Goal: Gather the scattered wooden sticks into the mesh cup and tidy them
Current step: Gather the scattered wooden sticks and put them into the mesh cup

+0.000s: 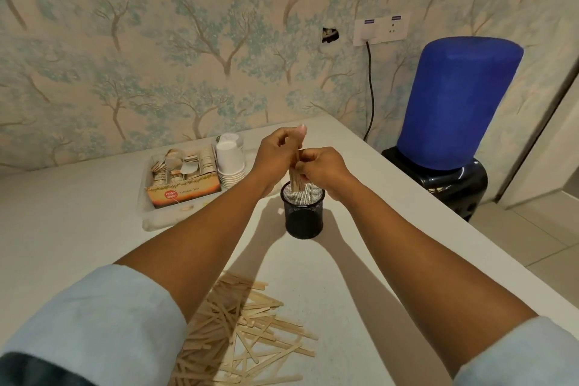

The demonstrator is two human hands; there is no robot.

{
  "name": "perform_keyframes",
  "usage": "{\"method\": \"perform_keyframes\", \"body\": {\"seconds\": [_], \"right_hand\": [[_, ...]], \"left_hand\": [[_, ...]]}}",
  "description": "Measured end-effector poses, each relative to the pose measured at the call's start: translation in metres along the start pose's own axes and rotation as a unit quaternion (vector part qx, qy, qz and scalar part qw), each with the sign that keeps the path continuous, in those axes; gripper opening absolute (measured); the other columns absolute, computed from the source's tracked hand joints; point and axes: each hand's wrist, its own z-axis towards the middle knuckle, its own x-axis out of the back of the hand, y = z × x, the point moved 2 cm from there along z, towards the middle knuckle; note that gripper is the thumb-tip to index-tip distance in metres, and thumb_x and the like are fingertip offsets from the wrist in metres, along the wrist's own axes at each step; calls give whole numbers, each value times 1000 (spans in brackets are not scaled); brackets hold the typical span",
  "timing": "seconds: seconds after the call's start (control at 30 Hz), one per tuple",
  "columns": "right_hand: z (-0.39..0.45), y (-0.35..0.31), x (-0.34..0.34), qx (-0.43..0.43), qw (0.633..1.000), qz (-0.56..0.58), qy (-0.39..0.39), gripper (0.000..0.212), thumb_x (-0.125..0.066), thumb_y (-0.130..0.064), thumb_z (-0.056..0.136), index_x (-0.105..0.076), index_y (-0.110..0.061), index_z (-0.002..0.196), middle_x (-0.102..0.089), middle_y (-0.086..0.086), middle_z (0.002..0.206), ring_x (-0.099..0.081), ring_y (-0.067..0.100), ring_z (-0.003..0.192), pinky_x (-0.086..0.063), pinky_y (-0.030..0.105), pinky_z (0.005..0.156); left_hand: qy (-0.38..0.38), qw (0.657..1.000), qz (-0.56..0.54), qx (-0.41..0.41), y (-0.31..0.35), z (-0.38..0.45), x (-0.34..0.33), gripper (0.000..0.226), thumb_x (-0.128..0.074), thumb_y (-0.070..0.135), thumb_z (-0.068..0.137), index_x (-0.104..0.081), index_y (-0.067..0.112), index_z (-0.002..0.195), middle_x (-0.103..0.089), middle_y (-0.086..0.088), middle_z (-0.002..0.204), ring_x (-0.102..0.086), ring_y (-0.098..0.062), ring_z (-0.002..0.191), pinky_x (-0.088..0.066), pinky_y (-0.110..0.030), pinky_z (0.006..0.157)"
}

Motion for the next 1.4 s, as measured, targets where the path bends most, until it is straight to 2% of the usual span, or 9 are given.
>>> {"method": "perform_keyframes", "body": {"seconds": [0.13,0.27,0.5,0.6,0.7,0.8,0.93,1.2,1.4], "right_hand": [[5,12,5,-15,1000,-24,10,14,-68,-8,84,-78,-17,84,-74,-2,81,-69,17,82,-58,41,87],[6,21,6,-28,998,-46,14,5,-77,-17,80,-78,-15,85,-74,7,85,-70,28,87,-58,46,84],[8,28,8,-21,996,-77,50,27,-87,-16,65,-75,-14,89,-73,5,88,-70,24,86,-60,39,78],[10,31,9,-17,988,-142,64,43,-87,-19,64,-69,-16,103,-71,4,95,-68,21,88,-58,33,76],[7,36,9,3,979,-191,71,53,-89,-23,64,-67,-13,111,-69,4,98,-65,21,87,-56,32,74],[5,40,8,27,971,-222,81,47,-88,-24,65,-69,-12,106,-69,4,97,-65,21,85,-52,29,69],[4,43,9,17,970,-235,62,50,-90,-24,64,-70,-12,108,-69,5,101,-61,17,82,-47,26,68],[6,42,10,34,963,-260,55,46,-86,-22,71,-70,-13,113,-69,7,104,-62,19,83,-48,27,69],[7,42,11,45,962,-254,89,30,-79,-17,79,-72,-14,109,-72,6,102,-66,19,86,-56,30,75]], "left_hand": [[-34,994,85,-62,-3,9,8,7,-72,27,91,-74,29,98,-70,17,89,-63,-8,86,-55,-31,85],[-47,986,153,-52,-4,14,10,8,-79,18,85,-79,22,92,-75,6,85,-71,-12,79,-61,-32,79],[-69,965,251,-33,-10,11,1,12,-82,18,81,-82,17,93,-76,4,78,-74,-13,79,-60,-33,86],[-64,956,285,-37,-18,6,-4,14,-83,22,80,-83,19,94,-77,1,83,-72,-14,82,-58,-34,85],[-69,951,300,-34,-24,4,-8,14,-83,21,80,-83,20,94,-78,0,86,-71,-14,82,-58,-33,83],[-73,943,321,-41,-26,3,-11,17,-84,23,79,-82,20,95,-77,-1,87,-71,-17,84,-56,-31,80],[-78,940,330,-30,-31,3,-11,22,-86,25,77,-80,18,96,-77,-3,86,-72,-18,85,-57,-35,85],[-58,943,324,-44,-33,3,-9,24,-88,26,74,-81,18,96,-78,1,93,-71,-10,83,-56,-28,81],[-44,951,302,-48,-32,1,-4,26,-83,18,80,-78,16,105,-77,-2,97,-72,-11,88,-57,-33,92]]}}
